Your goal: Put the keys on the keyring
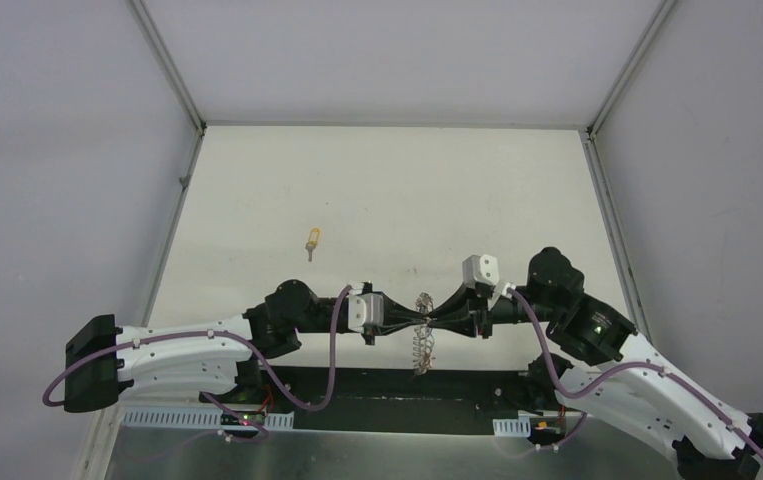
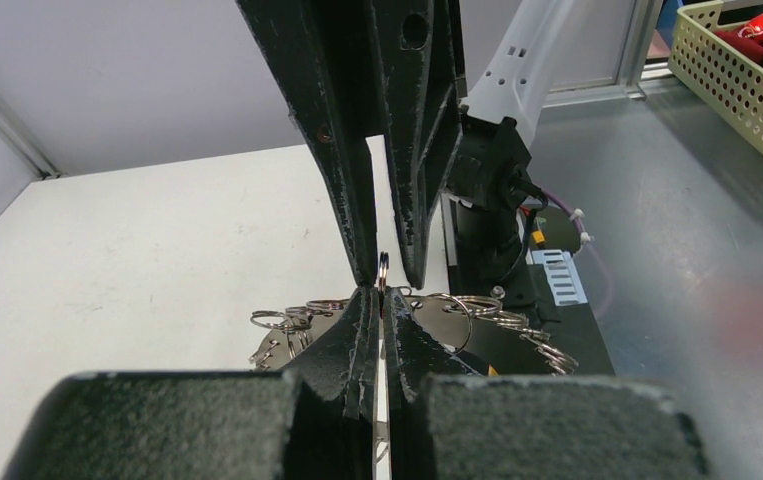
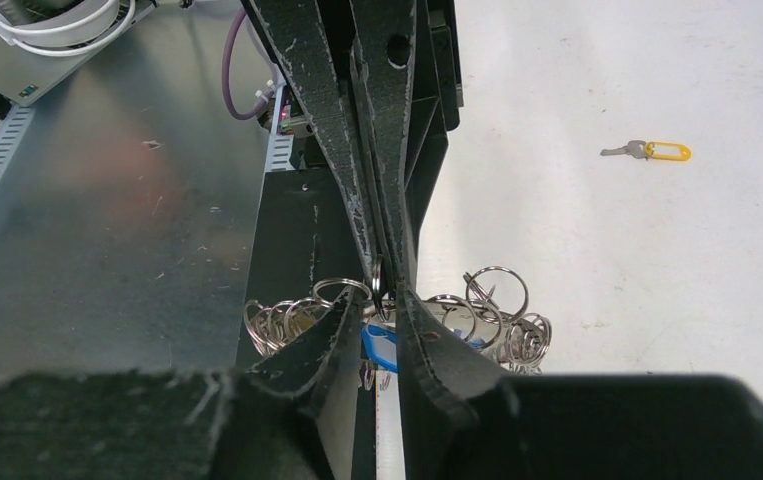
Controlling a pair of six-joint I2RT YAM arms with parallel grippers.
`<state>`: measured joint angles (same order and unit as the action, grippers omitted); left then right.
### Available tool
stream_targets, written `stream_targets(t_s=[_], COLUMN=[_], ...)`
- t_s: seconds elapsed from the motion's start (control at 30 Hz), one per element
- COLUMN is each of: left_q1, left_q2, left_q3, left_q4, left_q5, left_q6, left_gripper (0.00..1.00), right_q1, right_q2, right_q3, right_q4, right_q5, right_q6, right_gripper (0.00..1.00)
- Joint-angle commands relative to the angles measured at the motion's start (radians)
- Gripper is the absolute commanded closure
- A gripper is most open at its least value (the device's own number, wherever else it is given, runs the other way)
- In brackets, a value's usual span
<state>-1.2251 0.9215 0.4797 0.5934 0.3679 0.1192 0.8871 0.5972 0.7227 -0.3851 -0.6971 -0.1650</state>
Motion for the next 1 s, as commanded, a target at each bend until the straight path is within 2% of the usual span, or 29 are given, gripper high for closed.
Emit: stream_targets(t_s=[0.0, 0.07, 0.3, 0.4, 0.47, 0.67, 0.83, 0.97], left_q1=[-0.009, -0.009, -0.009, -0.01, -0.01, -0.01, -0.009, -0.009], left_q2=[-0.018, -0.018, -0.032, -0.053, -0.067, -0.059, -0.009, 0.045], left_q3=[0.033, 0.033, 0.031, 0.052, 0.086, 0.194, 0.246, 0.285], left_q4=[0.085, 0.083, 0.046, -0.053, -0.165, -0.421, -0.51, -0.558], left_q5=[0.003, 0.003, -0.018, -0.031, -0.032, -0.04, -0.025, 0.007], left_q6=[0.0, 0.0, 0.002, 0.028, 0.056, 0.127, 0.153, 0.16], left_gripper=[1.0, 1.0, 1.0, 0.82, 0.77, 0.68, 0.61, 0.61], right_q1=[0.003, 0.001, 0.001, 0.001, 0.001, 0.002, 0.001, 0.001], right_q2=[0.001, -0.003, -0.003, 0.021, 0.05, 0.127, 0.198, 0.263], right_q3=[0.0, 0.001, 0.028, 0.07, 0.104, 0.198, 0.261, 0.303], right_q4=[0.051, 0.053, 0.005, -0.082, -0.154, -0.317, -0.408, -0.486], right_q5=[-0.028, -0.026, -0.017, 0.001, 0.005, 0.014, 0.02, 0.046], right_q6=[0.01, 0.009, -0.007, -0.034, -0.065, -0.133, -0.143, -0.149], right_gripper=[0.87, 1.0, 1.0, 1.0, 1.0, 1.0, 1.0, 1.0])
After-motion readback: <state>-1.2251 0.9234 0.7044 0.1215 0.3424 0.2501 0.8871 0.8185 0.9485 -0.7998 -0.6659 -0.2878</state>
